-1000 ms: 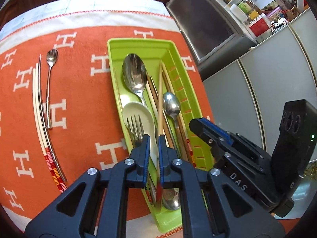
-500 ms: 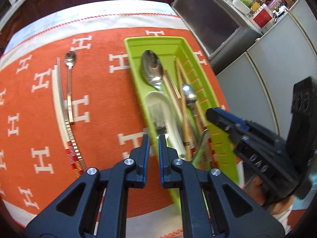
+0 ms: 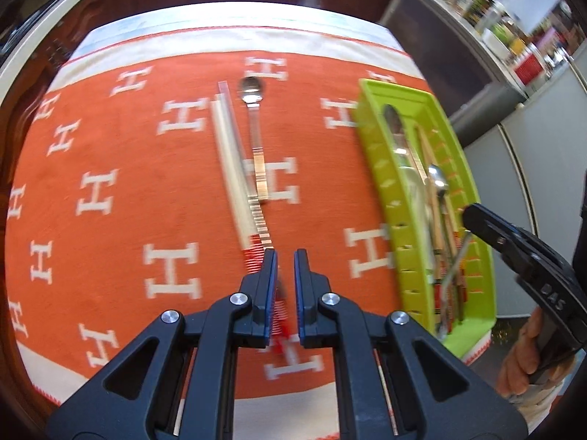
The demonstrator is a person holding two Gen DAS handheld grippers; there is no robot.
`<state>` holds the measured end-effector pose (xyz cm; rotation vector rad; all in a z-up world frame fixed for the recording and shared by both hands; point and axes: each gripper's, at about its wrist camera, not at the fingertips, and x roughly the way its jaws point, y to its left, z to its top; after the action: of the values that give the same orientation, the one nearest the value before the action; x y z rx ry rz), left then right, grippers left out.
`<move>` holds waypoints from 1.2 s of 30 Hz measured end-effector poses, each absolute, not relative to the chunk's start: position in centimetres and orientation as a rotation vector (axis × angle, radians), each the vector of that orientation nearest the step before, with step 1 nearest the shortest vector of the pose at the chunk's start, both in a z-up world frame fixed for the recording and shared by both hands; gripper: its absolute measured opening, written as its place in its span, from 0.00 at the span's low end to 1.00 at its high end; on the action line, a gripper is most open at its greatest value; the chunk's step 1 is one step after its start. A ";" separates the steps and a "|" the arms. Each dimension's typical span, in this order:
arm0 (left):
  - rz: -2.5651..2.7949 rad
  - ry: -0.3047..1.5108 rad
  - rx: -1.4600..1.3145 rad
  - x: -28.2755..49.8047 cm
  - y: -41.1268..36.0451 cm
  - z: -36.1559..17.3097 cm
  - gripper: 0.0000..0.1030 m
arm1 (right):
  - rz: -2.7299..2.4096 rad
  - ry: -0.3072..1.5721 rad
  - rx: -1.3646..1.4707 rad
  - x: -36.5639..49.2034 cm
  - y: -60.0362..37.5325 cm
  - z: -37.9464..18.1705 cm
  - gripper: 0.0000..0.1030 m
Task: Organize utensils
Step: 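Move both open tools back over the red-tipped chopsticks, then grasp a red-tipped chopstick with the left tool while the right tool grasps another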
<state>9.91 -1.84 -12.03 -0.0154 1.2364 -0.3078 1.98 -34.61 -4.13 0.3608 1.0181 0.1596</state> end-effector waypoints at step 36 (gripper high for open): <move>-0.289 1.215 0.063 9.5 -2.3 -17.5 0.19 | 0.283 1.102 0.262 3.9 -25.3 -6.3 0.14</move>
<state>9.53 -2.29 -17.54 0.0633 1.2152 -0.2888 3.94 -25.31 -6.32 0.2623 1.1024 0.2826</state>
